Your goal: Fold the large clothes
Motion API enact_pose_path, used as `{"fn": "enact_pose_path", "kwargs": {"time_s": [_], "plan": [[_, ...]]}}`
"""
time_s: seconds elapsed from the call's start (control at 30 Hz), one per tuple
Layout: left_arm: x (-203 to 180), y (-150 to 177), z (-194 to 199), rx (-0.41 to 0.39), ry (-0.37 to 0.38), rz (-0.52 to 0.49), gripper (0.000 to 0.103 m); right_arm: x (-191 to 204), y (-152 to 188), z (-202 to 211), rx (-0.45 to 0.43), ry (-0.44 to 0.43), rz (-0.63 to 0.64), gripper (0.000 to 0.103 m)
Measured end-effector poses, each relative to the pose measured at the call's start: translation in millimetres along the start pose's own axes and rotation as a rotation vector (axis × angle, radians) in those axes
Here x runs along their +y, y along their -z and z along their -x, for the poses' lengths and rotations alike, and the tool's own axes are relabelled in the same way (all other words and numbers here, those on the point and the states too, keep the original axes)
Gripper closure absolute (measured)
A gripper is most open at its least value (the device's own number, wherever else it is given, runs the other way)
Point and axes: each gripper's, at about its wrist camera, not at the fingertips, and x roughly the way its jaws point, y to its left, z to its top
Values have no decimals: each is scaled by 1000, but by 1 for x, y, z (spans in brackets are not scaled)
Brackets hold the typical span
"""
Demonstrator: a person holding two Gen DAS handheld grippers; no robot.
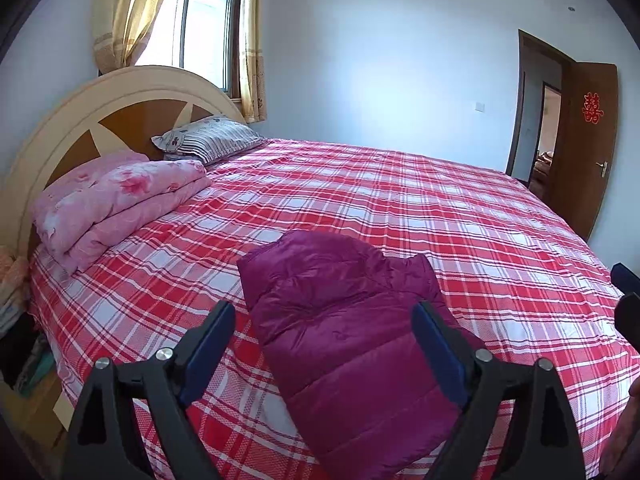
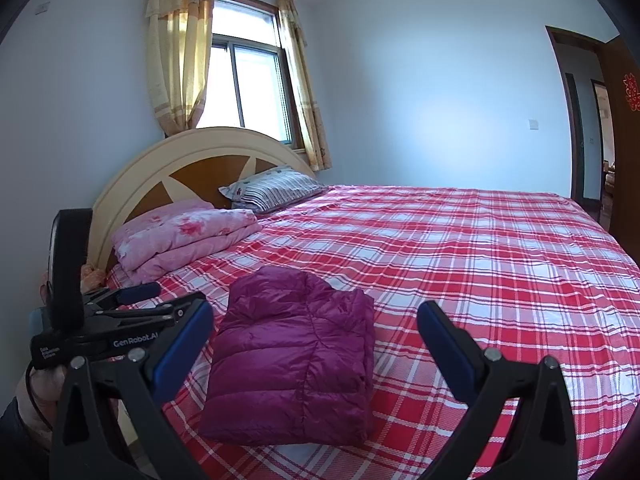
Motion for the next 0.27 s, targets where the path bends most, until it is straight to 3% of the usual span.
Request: {"fn": "enact_pose_path", "kwargs": {"time_s": [0.27], "plan": [[2,4,-4,-22,2,-14,12,-2,3,0,7,5,-6,0]]}}
